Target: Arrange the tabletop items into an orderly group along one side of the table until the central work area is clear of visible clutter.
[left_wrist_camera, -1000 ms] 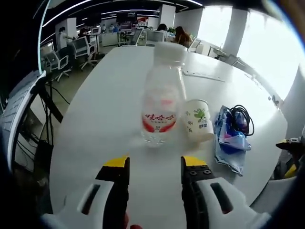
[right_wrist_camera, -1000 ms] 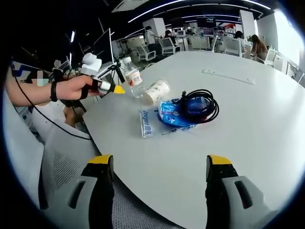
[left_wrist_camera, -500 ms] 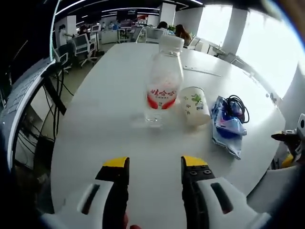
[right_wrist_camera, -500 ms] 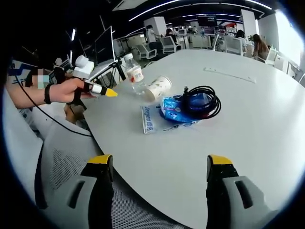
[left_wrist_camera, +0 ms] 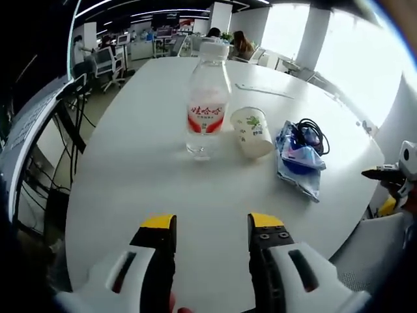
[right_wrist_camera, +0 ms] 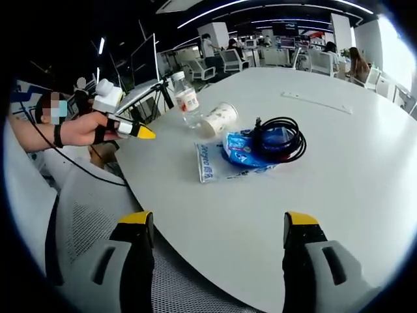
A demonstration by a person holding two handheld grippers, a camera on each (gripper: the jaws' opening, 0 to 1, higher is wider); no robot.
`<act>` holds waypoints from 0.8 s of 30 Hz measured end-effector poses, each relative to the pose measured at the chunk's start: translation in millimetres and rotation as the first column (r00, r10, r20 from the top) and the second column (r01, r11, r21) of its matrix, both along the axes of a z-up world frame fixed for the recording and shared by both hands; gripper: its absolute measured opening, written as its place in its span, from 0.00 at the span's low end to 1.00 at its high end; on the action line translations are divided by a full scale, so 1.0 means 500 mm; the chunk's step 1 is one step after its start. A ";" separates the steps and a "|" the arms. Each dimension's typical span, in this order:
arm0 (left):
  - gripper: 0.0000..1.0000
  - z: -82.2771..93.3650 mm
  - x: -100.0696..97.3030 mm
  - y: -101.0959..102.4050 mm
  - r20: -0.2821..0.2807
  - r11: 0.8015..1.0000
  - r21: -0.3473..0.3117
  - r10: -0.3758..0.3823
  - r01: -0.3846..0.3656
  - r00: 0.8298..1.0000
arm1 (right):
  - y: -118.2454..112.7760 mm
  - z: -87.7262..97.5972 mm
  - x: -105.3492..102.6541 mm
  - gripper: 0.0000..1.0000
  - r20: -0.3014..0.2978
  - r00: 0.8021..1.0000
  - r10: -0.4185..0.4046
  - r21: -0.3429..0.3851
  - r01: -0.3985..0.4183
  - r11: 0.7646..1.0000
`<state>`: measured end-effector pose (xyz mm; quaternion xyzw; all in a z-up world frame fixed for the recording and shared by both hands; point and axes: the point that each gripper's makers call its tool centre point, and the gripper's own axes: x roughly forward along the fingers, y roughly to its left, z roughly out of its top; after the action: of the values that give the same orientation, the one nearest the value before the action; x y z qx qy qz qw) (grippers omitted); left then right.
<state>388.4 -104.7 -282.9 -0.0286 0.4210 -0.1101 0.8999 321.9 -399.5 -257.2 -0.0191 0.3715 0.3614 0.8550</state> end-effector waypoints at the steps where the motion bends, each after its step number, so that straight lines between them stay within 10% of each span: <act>1: 0.43 -0.001 -0.001 -0.002 0.000 1.000 0.000 -0.002 0.002 1.000 | 0.000 0.000 0.000 0.82 0.000 1.000 0.000 0.000 0.000 1.000; 24: 0.42 0.012 0.033 -0.078 0.008 0.997 -0.034 -0.076 0.076 0.997 | -0.015 -0.008 0.001 0.83 -0.008 1.000 -0.007 -0.013 0.007 1.000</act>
<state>404.9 -143.4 -276.8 -0.0277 0.4167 -0.1515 0.8959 322.4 -406.9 -261.4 -0.0220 0.3774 0.3561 0.8546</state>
